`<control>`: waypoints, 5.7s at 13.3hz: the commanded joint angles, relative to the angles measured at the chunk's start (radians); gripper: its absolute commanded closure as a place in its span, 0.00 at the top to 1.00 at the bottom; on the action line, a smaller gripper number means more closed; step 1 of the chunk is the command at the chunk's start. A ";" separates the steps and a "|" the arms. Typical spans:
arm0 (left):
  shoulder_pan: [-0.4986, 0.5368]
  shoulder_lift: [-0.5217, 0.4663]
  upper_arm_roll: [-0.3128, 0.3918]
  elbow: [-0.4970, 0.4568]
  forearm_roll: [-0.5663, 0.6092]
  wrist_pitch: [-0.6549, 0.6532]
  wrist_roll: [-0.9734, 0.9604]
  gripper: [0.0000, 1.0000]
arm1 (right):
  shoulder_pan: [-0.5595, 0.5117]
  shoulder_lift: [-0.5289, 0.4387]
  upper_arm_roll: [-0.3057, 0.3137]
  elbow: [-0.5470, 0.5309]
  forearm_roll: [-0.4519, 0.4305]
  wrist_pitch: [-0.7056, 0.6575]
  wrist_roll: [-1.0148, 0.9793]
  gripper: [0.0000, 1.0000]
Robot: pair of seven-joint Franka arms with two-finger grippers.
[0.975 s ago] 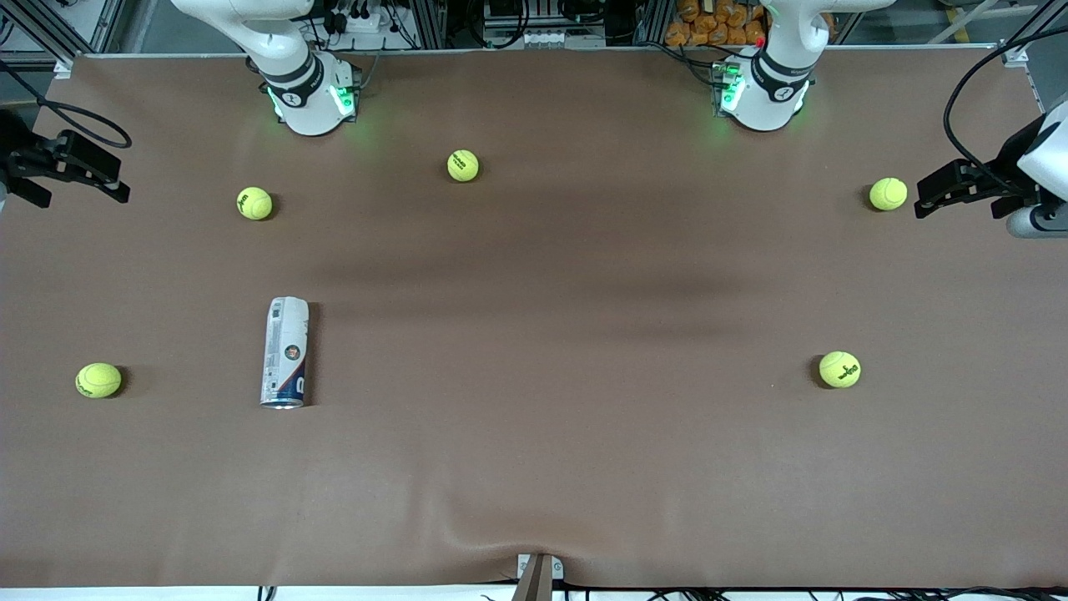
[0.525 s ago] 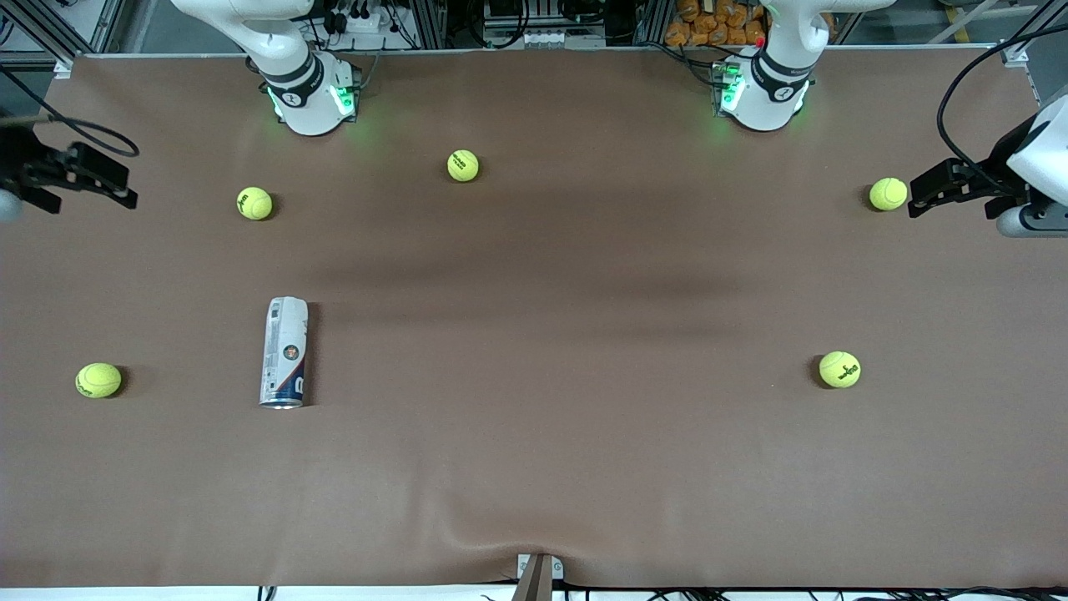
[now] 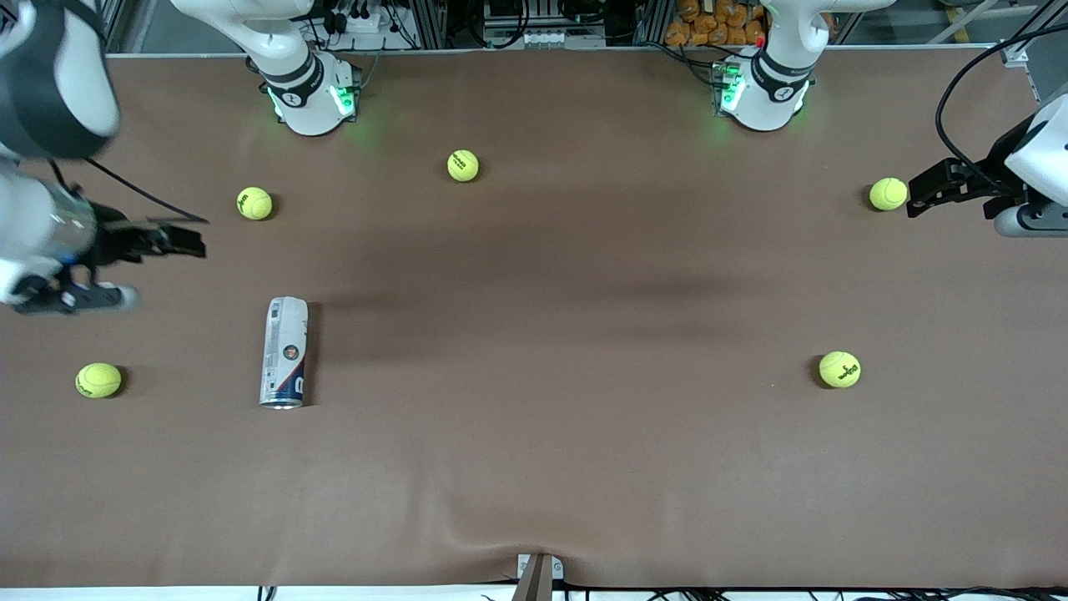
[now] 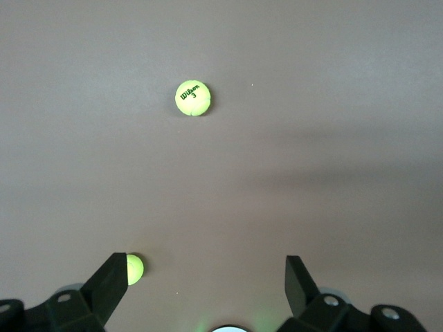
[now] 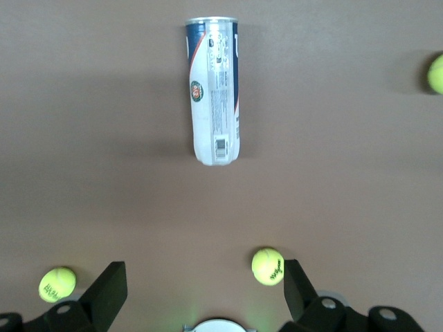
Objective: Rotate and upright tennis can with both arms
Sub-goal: 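Reach the right gripper down to the lying tennis can, then close the right gripper around the tennis can body, then carry the can with the right gripper to the table middle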
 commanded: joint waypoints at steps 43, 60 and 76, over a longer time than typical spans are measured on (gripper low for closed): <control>0.023 0.009 0.005 0.022 0.010 -0.012 0.047 1.00 | 0.022 0.388 0.001 -0.219 -0.001 0.715 0.000 0.68; 0.044 0.011 0.005 0.022 0.007 -0.012 0.049 1.00 | 0.664 0.427 0.004 0.108 -0.174 0.471 -0.239 0.70; 0.047 0.137 0.003 0.005 -0.167 -0.025 0.050 1.00 | 0.775 0.535 0.002 0.155 -0.303 0.614 -0.559 1.00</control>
